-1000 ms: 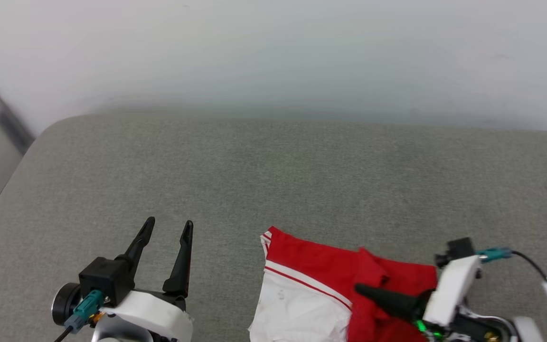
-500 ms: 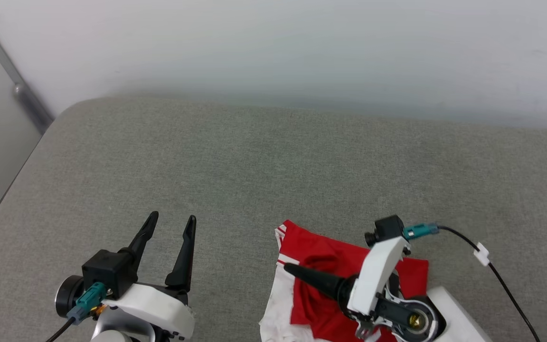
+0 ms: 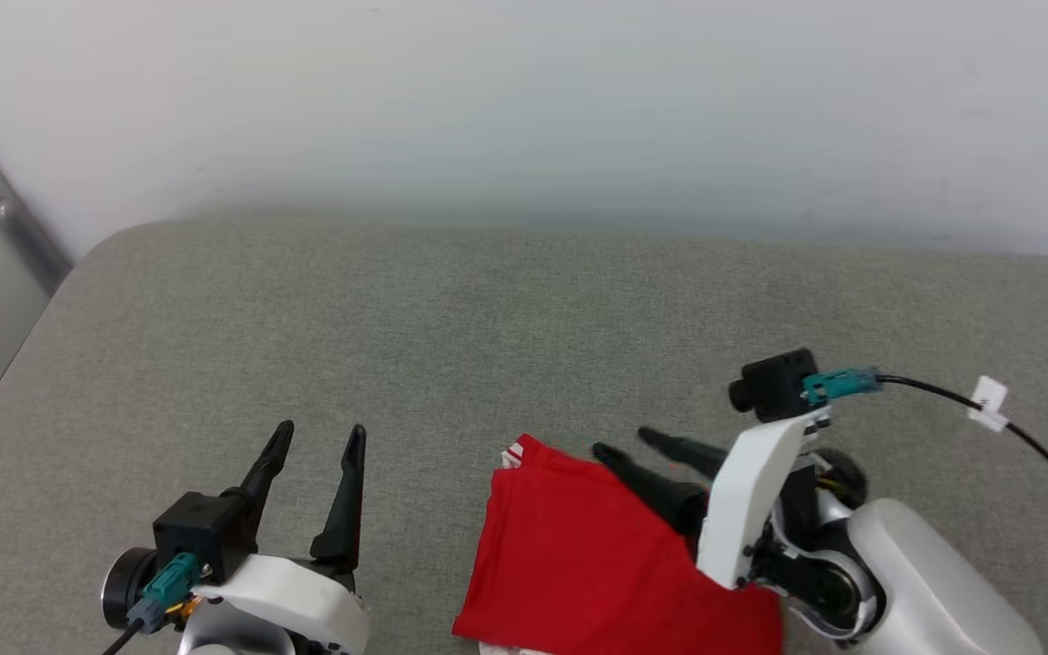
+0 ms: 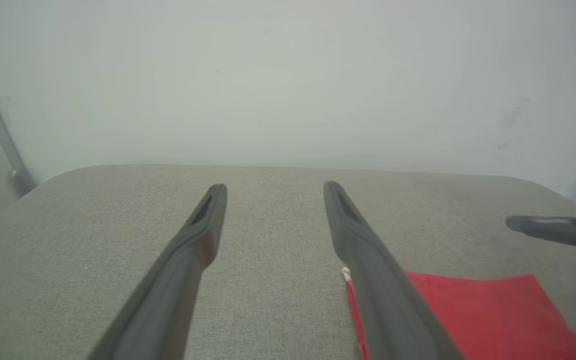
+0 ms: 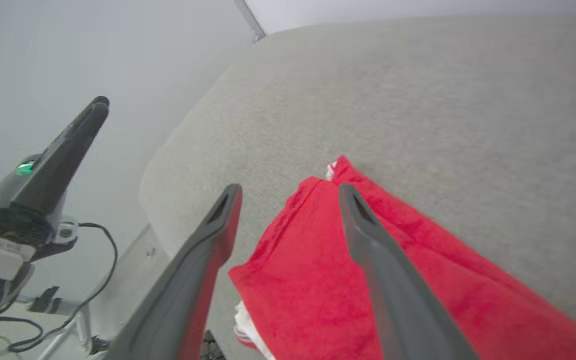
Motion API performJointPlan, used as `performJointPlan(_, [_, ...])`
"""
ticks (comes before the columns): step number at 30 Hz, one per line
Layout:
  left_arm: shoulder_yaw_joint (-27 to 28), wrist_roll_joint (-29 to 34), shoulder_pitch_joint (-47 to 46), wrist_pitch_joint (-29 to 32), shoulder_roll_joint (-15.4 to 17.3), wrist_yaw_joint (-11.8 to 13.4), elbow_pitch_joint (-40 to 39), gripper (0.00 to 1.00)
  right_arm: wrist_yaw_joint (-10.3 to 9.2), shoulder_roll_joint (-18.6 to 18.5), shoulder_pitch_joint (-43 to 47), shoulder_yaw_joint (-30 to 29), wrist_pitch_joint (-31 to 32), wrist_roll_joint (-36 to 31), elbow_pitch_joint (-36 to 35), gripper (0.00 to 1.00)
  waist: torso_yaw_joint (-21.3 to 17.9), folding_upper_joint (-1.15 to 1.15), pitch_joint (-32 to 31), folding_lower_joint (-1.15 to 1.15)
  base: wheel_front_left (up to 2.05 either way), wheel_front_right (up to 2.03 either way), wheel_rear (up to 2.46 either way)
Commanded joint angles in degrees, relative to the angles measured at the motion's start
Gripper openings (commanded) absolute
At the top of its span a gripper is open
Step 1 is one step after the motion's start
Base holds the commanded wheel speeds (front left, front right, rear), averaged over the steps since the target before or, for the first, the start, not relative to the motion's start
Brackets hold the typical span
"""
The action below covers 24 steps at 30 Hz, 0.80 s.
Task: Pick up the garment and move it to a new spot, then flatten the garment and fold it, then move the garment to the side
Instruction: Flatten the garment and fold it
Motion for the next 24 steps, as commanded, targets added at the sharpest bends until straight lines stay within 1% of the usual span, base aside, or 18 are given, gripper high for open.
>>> performJointPlan(1, [0.31, -0.02, 0.65, -0.38, 0.07, 0.48, 0.08, 1.0, 0.0, -2.0, -0.26, -0.44, -2.34, -4.29, -0.81, 1.0, -0.64, 0.0, -0.25, 0.0, 0.0, 0.0, 0.0])
performJointPlan(4, [0.8, 0.05, 1.3, -0.46, 0.33, 1.24, -0.02, 1.0, 0.0, -4.74, 1.28, -2.93, -6.21, -14.64, -2.19, 1.0, -1.65, 0.0, -0.5, 0.0, 0.0, 0.0, 0.0])
performJointPlan(6, [1.24, 0.25, 1.6, -0.57, 0.43, 1.97, -0.21, 1.0, -0.01, -6.0, 3.14, -6.6, -8.11, -20.85, -2.9, 1.0, -2.27, 0.0, -0.62, 0.0, 0.0, 0.0, 0.0])
performJointPlan(10, [2.09, 0.32, 2.32, -0.72, 0.58, 2.96, -0.3, 1.0, 0.0, -6.19, 7.46, -16.33, -12.46, -32.0, -6.0, 1.0, -3.53, 0.0, -0.73, 0.0, 0.0, 0.0, 0.0])
performJointPlan(12, [2.54, 0.41, 2.51, -0.92, 0.59, 3.35, -0.27, 1.0, 0.0, -5.0, 10.27, -21.6, -15.43, -36.61, -8.29, 1.0, -3.97, 0.0, -0.75, 0.0, 0.0, 0.0, 0.0])
performJointPlan(16, [3.61, 0.64, 3.35, -1.25, 0.41, 3.85, 0.05, 1.0, -0.01, -2.08, 15.24, -29.83, -21.37, -41.93, -12.76, 1.0, -4.78, 0.0, -0.84, 0.0, 0.0, 0.0, 0.0])
performJointPlan(18, [3.99, 1.05, 3.61, -1.3, 0.4, 4.01, 0.26, 1.0, -0.01, -0.68, 17.31, -32.44, -23.81, -43.59, -14.54, 1.0, -5.02, 0.0, -0.92, 0.0, 0.0, 0.0, 0.0])
performJointPlan(20, [4.4, 1.14, 3.94, -1.38, 0.31, 4.1, 0.5, 1.0, 0.0, 0.92, 19.21, -33.87, -25.5, -44.32, -16.08, 1.0, -5.2, 0.0, -1.04, 0.0, 0.0, 0.0, 0.0])
performJointPlan(24, [4.78, 1.66, 4.85, -1.52, 0.03, 3.68, 1.19, 1.0, -0.01, 2.91, 22.39, -34.86, -26.63, -44.52, -17.73, 1.0, -5.36, 0.0, -1.34, 0.0, 0.0, 0.0, 0.0])
